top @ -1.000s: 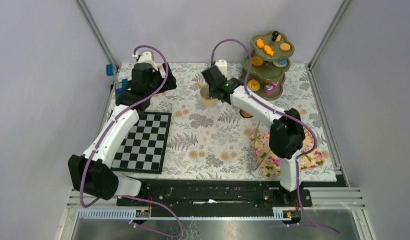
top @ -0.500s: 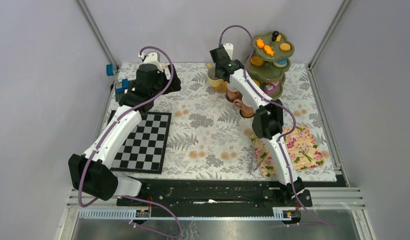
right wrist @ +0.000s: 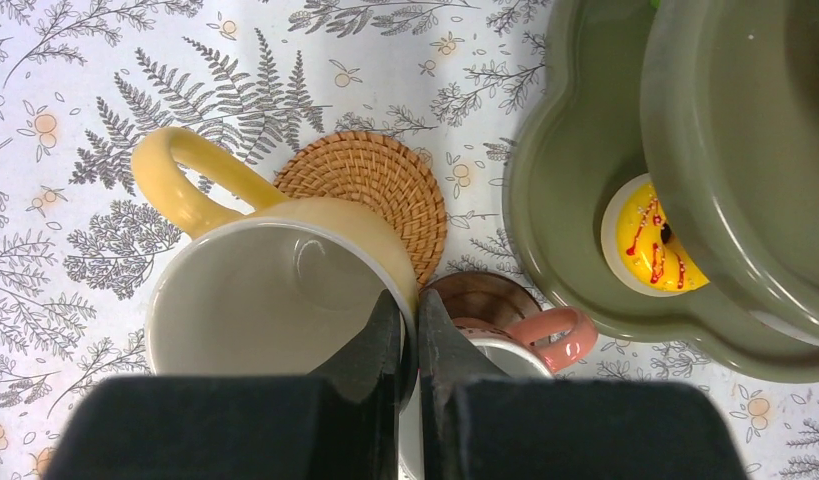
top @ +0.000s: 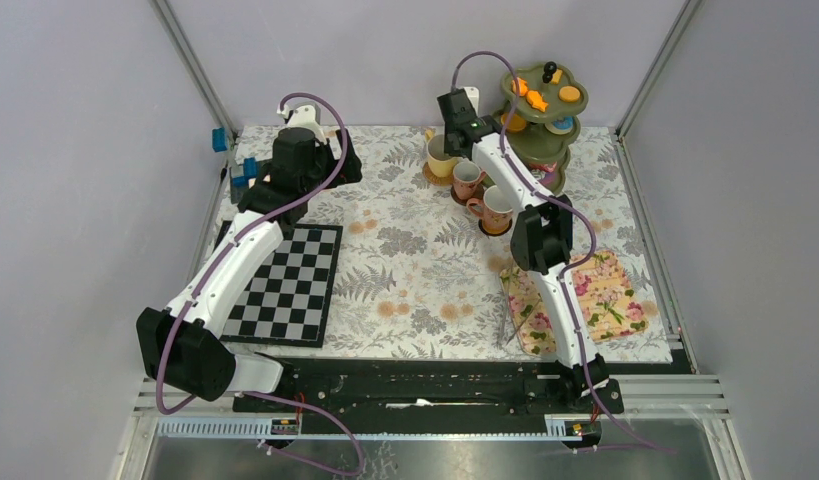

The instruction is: Serve the afternoon tea

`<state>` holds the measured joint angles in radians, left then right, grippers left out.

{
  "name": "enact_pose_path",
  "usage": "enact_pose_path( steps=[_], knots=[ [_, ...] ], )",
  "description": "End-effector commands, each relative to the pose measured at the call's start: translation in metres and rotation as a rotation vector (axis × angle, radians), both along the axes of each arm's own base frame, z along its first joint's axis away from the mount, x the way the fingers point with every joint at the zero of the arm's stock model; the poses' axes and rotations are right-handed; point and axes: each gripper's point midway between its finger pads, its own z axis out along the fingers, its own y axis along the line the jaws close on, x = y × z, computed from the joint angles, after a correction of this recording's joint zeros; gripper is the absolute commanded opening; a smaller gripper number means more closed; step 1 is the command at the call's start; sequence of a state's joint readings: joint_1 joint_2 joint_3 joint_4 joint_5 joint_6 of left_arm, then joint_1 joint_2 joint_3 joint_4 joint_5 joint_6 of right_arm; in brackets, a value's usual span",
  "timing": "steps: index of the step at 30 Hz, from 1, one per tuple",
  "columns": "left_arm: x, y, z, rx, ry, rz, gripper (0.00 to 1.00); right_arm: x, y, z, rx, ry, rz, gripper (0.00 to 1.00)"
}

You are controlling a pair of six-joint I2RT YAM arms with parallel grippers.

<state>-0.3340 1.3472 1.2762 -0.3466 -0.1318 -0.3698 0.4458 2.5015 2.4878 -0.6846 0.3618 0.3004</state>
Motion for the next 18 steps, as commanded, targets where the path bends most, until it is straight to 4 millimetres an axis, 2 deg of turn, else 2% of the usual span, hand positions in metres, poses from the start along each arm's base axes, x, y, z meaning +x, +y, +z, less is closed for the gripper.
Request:
enact_pose_path(
  steps=[1,7,13,15,18],
  knots=[
    [0.006,0.002,0.023,-0.004,-0.069,0.015,0.99,0.024,0.011,0.043,0.080,-0.142,0.013,0.00],
    [0.005,0.001,0.023,-0.005,-0.068,0.013,0.99,0.032,0.009,0.040,0.083,-0.158,0.013,0.00],
    [0.006,0.001,0.021,-0.005,-0.063,0.012,0.99,0.039,0.008,0.027,0.073,-0.151,0.024,0.01],
    [0.006,-0.001,0.021,-0.009,-0.061,0.005,0.99,0.040,0.009,0.024,0.071,-0.151,0.031,0.05],
    [0.007,-0.002,0.019,-0.012,-0.056,0.002,0.99,0.042,0.012,0.024,0.073,-0.154,0.049,0.17]
  ],
)
